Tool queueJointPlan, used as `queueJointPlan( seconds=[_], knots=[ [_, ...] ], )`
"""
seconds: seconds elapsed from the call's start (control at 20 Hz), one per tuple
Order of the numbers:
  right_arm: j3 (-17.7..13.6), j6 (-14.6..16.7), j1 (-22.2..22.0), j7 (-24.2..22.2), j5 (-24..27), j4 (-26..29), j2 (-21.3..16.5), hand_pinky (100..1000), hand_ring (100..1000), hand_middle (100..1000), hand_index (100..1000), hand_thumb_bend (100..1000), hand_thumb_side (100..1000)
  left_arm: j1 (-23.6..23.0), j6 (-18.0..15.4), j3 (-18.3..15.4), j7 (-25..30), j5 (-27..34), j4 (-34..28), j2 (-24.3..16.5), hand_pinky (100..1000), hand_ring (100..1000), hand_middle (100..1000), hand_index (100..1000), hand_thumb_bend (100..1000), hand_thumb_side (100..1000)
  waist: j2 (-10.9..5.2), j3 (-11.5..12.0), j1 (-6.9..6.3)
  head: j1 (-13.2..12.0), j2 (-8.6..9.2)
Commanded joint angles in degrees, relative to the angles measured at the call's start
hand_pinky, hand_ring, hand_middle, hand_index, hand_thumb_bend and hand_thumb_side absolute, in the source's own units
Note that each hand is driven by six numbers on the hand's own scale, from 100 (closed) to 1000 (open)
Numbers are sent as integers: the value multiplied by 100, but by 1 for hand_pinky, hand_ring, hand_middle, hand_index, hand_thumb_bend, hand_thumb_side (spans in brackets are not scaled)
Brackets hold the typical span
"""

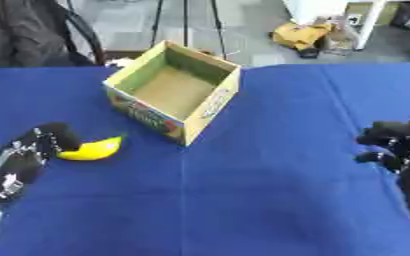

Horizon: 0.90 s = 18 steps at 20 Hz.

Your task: Pick up objects on the table and place them in the box.

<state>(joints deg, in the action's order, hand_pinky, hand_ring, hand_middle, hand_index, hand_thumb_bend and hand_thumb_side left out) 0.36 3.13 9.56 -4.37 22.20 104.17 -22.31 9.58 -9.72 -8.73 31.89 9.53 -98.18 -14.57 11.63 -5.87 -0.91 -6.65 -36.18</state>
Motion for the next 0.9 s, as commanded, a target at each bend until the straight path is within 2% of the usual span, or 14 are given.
queueJointPlan(
  seconds=[0.05,0.6,0.75,0.9],
  knots=[
    [-50,7,49,-7,-18,61,-93,573,719,657,731,100,843,41,-13,-44,18,-5,-90,-76,836,772,695,869,683,565,-76,1,2,11,38],
    [-52,6,44,-5,-11,60,-92,573,719,657,732,100,843,49,-53,-49,-4,-64,-121,-176,834,770,695,869,600,562,-85,1,-1,26,33],
    [-53,3,29,-6,-15,54,-105,573,719,657,732,100,844,72,-313,-85,-95,-575,-301,-734,826,765,693,869,594,567,-102,10,-17,37,26],
    [-52,-4,20,-6,-18,38,-114,573,719,657,732,100,846,82,-737,-45,-247,-1567,-446,-1448,821,766,707,874,643,574,-124,12,-46,66,16]
  ],
)
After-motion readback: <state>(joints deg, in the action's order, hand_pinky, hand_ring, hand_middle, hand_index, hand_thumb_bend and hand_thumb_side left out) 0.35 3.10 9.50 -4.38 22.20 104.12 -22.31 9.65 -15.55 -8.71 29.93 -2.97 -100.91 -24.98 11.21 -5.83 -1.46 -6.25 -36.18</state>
